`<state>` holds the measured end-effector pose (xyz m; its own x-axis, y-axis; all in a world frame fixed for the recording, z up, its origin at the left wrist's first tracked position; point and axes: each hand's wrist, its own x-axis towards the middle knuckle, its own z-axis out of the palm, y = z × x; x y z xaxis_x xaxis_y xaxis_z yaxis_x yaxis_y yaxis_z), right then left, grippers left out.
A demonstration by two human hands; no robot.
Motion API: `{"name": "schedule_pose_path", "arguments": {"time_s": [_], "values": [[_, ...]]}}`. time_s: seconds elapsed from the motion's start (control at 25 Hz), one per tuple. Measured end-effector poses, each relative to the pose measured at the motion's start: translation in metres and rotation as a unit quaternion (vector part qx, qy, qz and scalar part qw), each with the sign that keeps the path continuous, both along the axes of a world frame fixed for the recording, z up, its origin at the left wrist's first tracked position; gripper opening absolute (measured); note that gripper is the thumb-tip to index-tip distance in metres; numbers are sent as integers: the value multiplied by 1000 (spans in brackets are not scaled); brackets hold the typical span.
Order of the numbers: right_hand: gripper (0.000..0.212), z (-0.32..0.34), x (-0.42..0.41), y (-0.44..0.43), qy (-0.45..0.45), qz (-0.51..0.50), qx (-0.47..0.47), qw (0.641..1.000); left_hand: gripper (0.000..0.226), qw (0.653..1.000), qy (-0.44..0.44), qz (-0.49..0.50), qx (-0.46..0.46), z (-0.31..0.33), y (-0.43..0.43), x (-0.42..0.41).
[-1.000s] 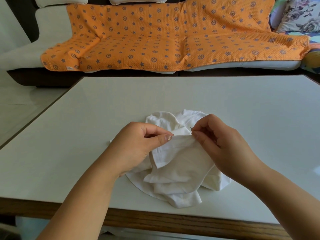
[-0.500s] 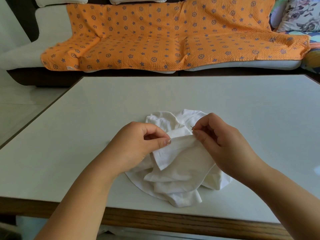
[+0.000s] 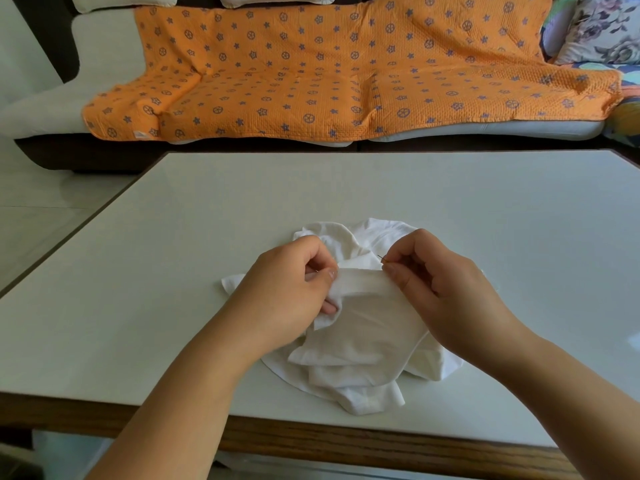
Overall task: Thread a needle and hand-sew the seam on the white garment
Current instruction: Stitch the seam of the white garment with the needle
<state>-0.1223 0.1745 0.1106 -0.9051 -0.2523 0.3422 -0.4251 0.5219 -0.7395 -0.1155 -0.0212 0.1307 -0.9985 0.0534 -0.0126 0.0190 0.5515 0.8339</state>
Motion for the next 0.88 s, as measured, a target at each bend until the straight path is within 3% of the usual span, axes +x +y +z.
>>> {"name": "schedule_pose_path", "arguments": {"time_s": [0.28, 0.44, 0.64, 0.88], "values": [[19, 0, 0, 0, 8, -4, 7, 1000, 3, 998, 7, 13, 54, -3, 8, 1], [19, -2, 0, -1, 11, -6, 7, 1000, 7, 997, 7, 20, 80, -6, 7, 0], [7, 8, 13, -6, 112, -73, -10, 991, 4, 995, -9, 5, 100, -9, 4, -3], [11, 21, 28, -14, -150, -14, -45, 987, 4, 992, -15, -5, 128, -9, 4, -5]]}}
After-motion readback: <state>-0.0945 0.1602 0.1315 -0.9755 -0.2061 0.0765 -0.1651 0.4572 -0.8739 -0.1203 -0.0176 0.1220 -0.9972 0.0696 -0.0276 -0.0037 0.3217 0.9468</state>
